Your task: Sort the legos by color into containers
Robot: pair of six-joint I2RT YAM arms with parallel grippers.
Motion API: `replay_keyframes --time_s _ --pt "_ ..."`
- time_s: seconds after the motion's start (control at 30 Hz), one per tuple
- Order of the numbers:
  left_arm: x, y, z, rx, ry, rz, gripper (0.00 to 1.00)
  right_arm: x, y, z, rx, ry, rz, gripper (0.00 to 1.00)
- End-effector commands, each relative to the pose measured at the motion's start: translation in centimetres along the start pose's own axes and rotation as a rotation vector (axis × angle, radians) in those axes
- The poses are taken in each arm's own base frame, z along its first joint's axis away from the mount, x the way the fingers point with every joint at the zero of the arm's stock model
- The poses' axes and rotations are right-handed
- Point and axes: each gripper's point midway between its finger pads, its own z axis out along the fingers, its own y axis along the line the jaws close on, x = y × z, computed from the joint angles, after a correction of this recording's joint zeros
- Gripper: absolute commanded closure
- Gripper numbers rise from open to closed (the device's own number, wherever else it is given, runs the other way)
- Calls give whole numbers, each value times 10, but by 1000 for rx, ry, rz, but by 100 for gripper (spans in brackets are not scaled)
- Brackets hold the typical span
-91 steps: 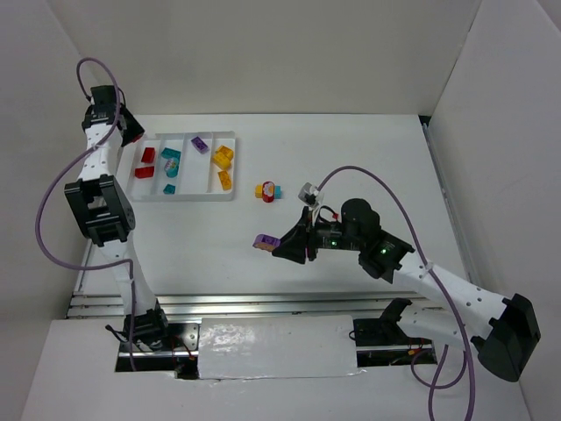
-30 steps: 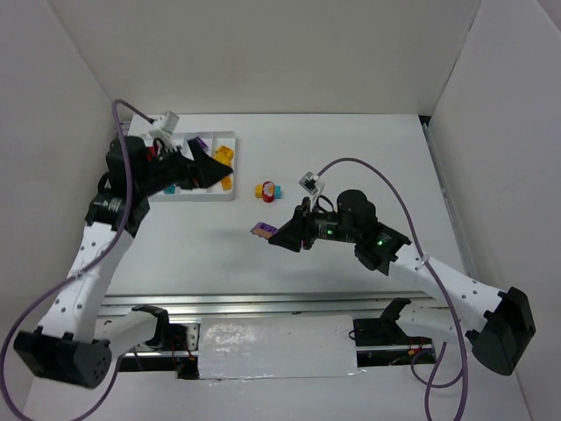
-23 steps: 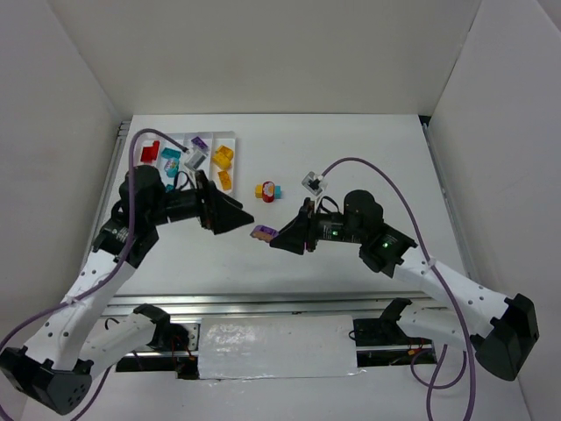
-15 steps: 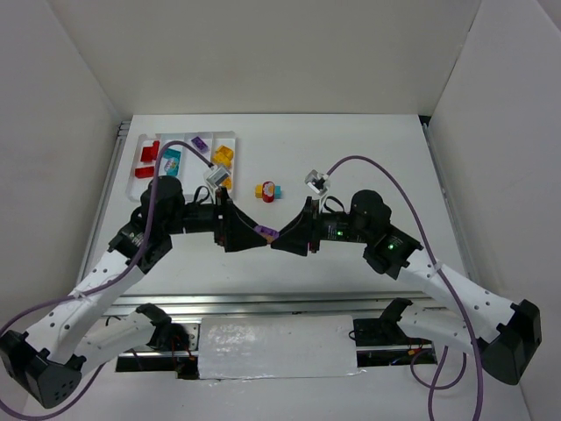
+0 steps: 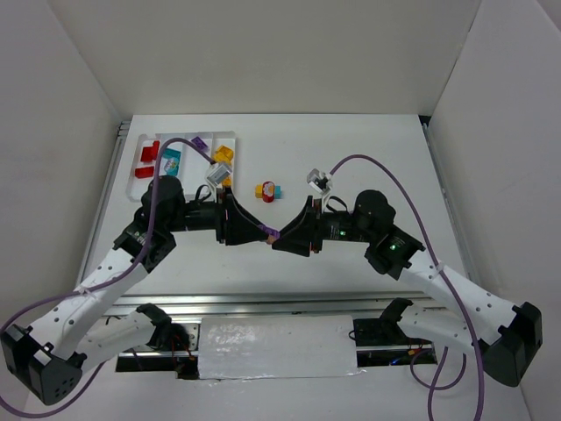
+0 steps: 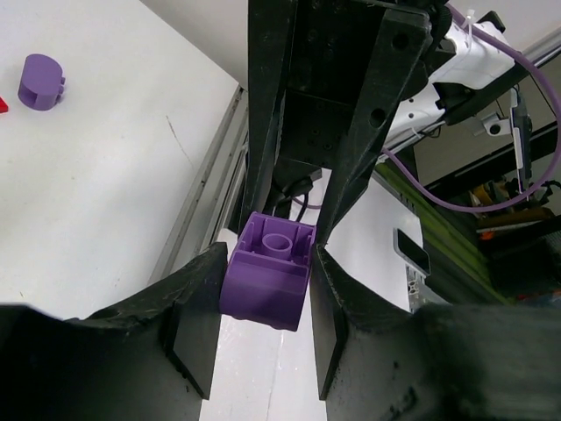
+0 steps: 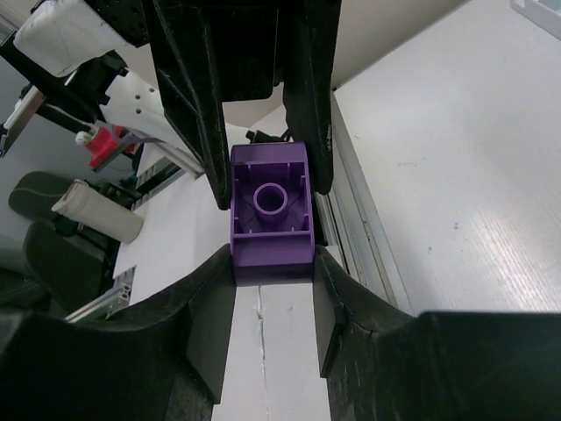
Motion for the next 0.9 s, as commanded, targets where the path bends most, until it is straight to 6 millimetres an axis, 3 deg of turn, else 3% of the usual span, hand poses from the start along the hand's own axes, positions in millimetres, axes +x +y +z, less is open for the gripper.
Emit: replay_keyframes --time_s 0.0,0.03,0.07,0.17,0.27,0.3,0.33,0.4,0.43,0.47,0.53,0.57,0.6,0.63,0.67,0.7,0.73,0.77,0.8,0.83,0.87 --pt "-14 -27 -1 80 -32 81 100 -29 1 5 12 -99 -64 80" --pt "-16 -24 -2 48 -33 79 100 -29 -1 5 18 -103 -63 26" --pt "-20 -20 -3 14 -46 86 100 -29 -9 5 54 -117 -45 1" --pt "-36 13 -7 -207 -86 79 100 -25 -44 1 207 -132 20 0" --pt "-61 64 -26 -522 -141 53 100 -13 -86 -8 359 -132 88 0" --pt "-84 81 -42 -669 -212 56 100 -10 -97 -11 405 -137 105 0" --pt "-79 112 -56 -816 -189 -7 100 -4 -107 -16 449 -141 129 0" --pt "-87 148 -85 -1072 -234 -62 100 -1 -124 -26 551 -169 151 0" --pt "-102 166 -116 -1276 -333 -83 100 2 -130 -30 582 -177 171 0" --pt "-100 193 -128 -1388 -329 -108 100 4 -134 -33 609 -182 183 0" --pt "-113 222 -143 -1481 -379 -125 100 3 -132 -36 615 -188 179 0" --pt "-124 254 -151 -1525 -407 -157 100 3 -128 -35 596 -177 174 0" --pt "-129 271 -158 -1555 -416 -177 100 4 -126 -36 595 -169 171 0" --pt "-122 310 -168 -1607 -376 -227 100 3 -124 -37 594 -158 156 0" --pt "-130 325 -172 -1619 -392 -234 100 8 -124 -40 604 -136 160 1" --pt "-152 333 -176 -1618 -428 -223 100 8 -122 -43 608 -138 143 0" --pt "-143 368 -182 -1635 -387 -259 100 9 -121 -46 613 -138 138 0" --pt "-151 380 -183 -1635 -395 -261 100 9 -117 -50 614 -141 131 0" --pt "-173 386 -185 -1617 -423 -233 100 12 -119 -53 620 -136 122 0" --pt "-164 412 -190 -1636 -393 -259 100 14 -119 -55 626 -135 120 0" --pt "-168 421 -191 -1632 -392 -268 100 16 -120 -58 634 -129 119 0"
